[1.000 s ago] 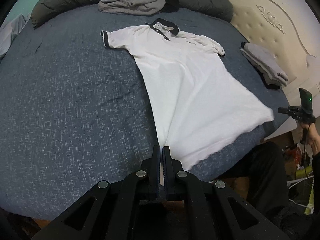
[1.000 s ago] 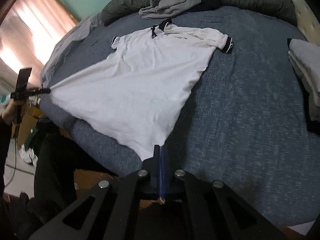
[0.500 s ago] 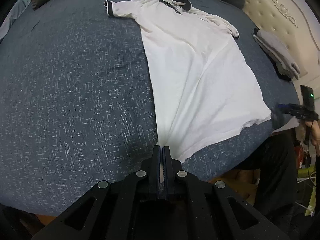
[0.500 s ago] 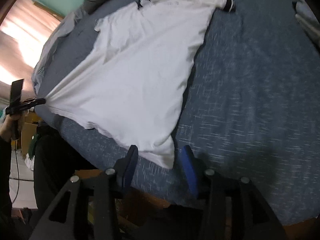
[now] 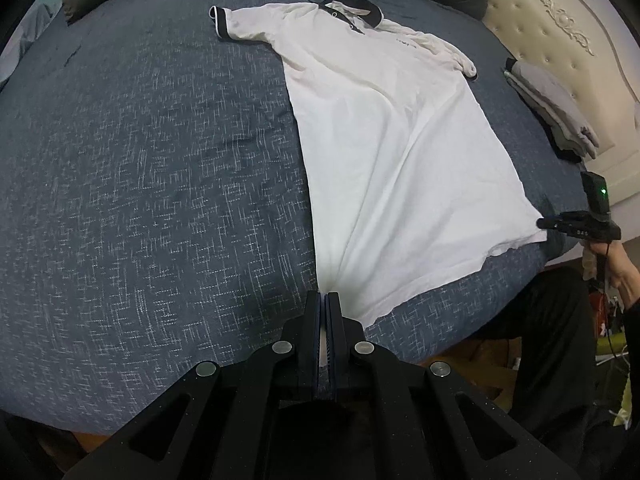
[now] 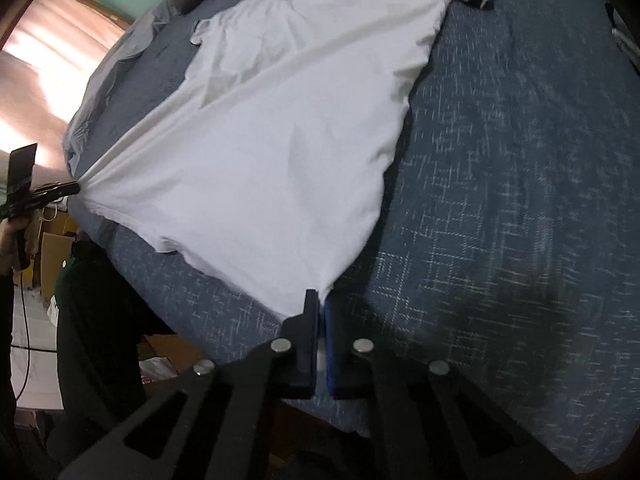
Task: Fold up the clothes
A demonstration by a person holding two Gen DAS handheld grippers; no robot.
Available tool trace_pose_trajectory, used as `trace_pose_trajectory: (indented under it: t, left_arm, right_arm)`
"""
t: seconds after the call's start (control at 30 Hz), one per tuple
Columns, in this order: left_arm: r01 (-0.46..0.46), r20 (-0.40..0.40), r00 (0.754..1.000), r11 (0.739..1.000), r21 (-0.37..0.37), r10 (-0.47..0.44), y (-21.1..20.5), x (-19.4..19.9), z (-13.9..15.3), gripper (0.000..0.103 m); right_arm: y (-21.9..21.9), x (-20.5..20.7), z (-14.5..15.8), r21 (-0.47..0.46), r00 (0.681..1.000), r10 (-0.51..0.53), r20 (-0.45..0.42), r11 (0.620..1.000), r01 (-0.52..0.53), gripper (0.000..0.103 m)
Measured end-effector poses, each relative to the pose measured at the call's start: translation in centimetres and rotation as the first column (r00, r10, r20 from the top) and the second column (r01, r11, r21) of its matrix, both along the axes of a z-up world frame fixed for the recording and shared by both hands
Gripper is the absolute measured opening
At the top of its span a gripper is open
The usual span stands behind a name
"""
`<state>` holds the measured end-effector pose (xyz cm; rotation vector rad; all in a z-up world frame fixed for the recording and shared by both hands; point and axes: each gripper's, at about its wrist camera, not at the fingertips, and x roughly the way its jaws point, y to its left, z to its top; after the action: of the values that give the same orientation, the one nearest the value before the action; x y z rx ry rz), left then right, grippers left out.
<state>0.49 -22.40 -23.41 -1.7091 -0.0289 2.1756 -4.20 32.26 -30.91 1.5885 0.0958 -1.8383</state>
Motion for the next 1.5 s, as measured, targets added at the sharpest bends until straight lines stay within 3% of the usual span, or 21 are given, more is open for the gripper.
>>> trace_pose_trajectory:
  t: [0.23,0.4,0.8,0.97,1.07,1.2,1.27,1.5]
  left_arm:
    - [0.012,-0.014,1.0,1.0,0.025,-0.012,0.4,0.5,1.6,0.002]
    - [0.006,0.023,1.0,0.999,0.05,-0.007,0.6,0.9,1.4,0.002]
    - [-0.004,0.128,0.992,1.0,0.022,0.001,2.1,-0.3,-5.9,0.003]
    - [-0.014,0.147,0.989,0.999,0.029,0.009,1.9,-0.8,-6.9,0.003]
    - [-0.019,0.139,0.99,0.999,0.034,0.014,1.2,-0.5,-6.6,0.007]
    - [-0.016,0.133,0.991,0.998,0.061,0.008,0.3,0.3,-6.5,0.017]
    - [-0.007,0.129,0.992,0.998,0.068,-0.002,0.2,0.6,-6.6,0.02]
    - [0.013,0.125,0.992,0.997,0.072,-0.022,1.1,0.8,-7.2,0.033]
  right_arm:
    - [3.2,1.1,4.9,-0.023,0.997,-0.011,-0.073,1.0,0.009,0.002]
    - [6.0,1.6,6.2,-0.024,0.996,-0.036,-0.082,0.999,0.034,0.002]
    - [5.6,0.1,0.4,0.055,0.991,-0.119,-0.063,0.991,0.122,0.002]
    - [5.3,-0.4,-0.2,0.07,0.991,-0.115,-0.073,0.99,0.12,0.002]
    - [5.9,-0.4,0.1,0.026,0.989,-0.136,-0.065,0.99,0.138,0.003]
    - [6.7,-0.1,0.3,-0.015,0.987,-0.147,-0.059,0.989,0.147,0.014]
    - [6.9,0.2,0.3,-0.022,0.988,-0.145,-0.056,0.989,0.144,0.033]
    - [6.3,0.5,0.4,-0.049,0.989,-0.139,-0.048,0.989,0.137,0.037]
